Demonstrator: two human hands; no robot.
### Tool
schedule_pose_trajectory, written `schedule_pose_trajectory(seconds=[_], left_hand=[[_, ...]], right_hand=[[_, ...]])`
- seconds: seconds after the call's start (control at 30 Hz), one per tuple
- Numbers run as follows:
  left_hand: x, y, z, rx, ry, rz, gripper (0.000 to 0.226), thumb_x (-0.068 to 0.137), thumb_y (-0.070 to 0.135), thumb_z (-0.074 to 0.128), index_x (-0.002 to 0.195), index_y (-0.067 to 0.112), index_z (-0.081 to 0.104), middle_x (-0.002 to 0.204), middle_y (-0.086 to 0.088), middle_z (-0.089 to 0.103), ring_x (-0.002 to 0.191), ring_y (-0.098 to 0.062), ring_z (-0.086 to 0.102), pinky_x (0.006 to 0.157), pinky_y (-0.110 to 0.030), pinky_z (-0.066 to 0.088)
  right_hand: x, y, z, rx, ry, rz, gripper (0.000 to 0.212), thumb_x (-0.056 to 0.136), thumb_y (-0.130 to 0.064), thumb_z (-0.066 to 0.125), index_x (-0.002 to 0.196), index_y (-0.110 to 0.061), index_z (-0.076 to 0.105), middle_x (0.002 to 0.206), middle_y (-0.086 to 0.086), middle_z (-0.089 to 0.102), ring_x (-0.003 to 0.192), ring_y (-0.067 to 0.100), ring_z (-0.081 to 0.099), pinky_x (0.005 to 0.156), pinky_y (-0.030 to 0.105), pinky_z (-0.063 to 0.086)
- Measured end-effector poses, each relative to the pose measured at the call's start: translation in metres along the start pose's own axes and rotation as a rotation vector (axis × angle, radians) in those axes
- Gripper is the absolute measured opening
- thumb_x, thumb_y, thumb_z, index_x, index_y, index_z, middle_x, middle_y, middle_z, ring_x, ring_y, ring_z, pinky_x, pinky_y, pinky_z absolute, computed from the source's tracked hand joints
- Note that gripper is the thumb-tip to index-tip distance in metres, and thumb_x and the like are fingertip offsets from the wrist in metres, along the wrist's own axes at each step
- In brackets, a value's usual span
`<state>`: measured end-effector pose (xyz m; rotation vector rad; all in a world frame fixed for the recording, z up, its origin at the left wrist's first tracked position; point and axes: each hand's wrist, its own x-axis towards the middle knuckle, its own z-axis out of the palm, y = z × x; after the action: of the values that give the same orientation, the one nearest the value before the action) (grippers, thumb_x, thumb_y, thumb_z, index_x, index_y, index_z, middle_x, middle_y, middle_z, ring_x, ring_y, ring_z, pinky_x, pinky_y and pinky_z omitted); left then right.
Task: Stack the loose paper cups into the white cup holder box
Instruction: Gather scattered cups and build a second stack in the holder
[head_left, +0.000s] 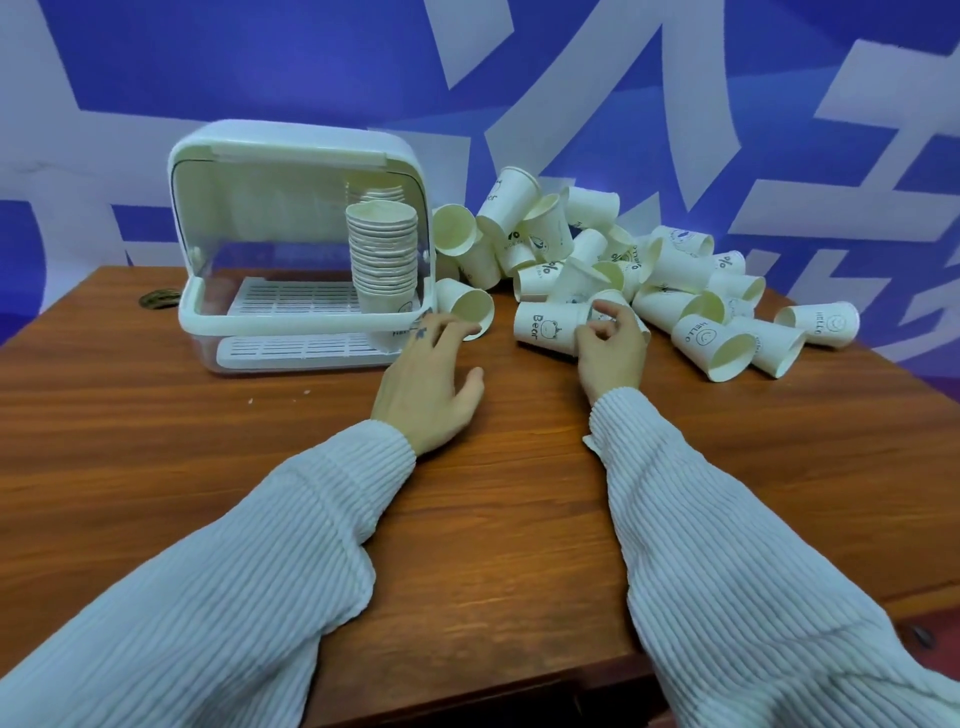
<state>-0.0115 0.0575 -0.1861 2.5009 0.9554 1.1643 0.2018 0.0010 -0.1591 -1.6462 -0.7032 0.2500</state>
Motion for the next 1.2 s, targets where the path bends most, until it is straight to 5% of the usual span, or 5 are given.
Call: schedule_pose_trajectory(seconds=[0.17,0.47,0.77,1.03,1.2], left_hand=[[0.000,0.004,0.000,0.047,0.003,0.031,0.061,0.090,0.035,0.069,0.145,0.018,0.048,0.145,-0.003,0.047,0.135,-0.021,0.046,0.106,-0.045,0.049],[0.001,0.000,0.001,0.196,-0.019,0.088,0.076,0.088,0.043,0.072,0.153,0.017,0.040,0.147,-0.006,0.052,0.135,-0.028,0.048,0.114,-0.047,0.040],[0.002,0.004,0.005,0.303,-0.077,0.101,0.073,0.089,0.044,0.065,0.153,0.023,0.039,0.140,-0.009,0.054,0.130,-0.031,0.050,0.108,-0.049,0.043],[0.000,0.016,-0.002,0.191,0.075,0.158,0.107,0.080,0.069,0.067,0.162,0.017,0.022,0.159,-0.007,0.039,0.144,-0.027,0.039,0.122,-0.046,0.029],[0.000,0.009,-0.003,0.133,0.137,0.069,0.086,0.085,0.051,0.070,0.156,0.016,0.036,0.137,-0.010,0.060,0.123,-0.032,0.056,0.106,-0.047,0.042]], right_hand=[[-0.022,-0.014,-0.003,0.244,-0.127,-0.133,0.034,0.090,0.000,0.066,0.118,-0.019,0.062,0.089,0.004,0.071,0.079,0.006,0.063,0.069,0.012,0.050],[-0.049,-0.022,0.014,0.205,-0.502,-0.237,0.036,0.088,0.003,0.073,0.118,-0.016,0.070,0.077,-0.006,0.068,0.081,0.009,0.065,0.084,0.027,0.057],[-0.029,-0.025,-0.008,0.451,0.088,-0.057,0.024,0.097,-0.008,0.067,0.119,-0.016,0.065,0.067,-0.014,0.061,0.071,-0.001,0.061,0.079,0.014,0.050],[-0.053,-0.040,-0.002,0.414,-0.200,-0.293,0.027,0.090,-0.001,0.073,0.108,-0.019,0.063,0.070,-0.005,0.069,0.079,0.010,0.065,0.087,0.021,0.049],[-0.069,-0.043,0.011,0.438,-0.252,-0.313,0.015,0.095,-0.015,0.072,0.107,-0.020,0.064,0.087,0.002,0.077,0.091,0.016,0.071,0.089,0.028,0.053]])
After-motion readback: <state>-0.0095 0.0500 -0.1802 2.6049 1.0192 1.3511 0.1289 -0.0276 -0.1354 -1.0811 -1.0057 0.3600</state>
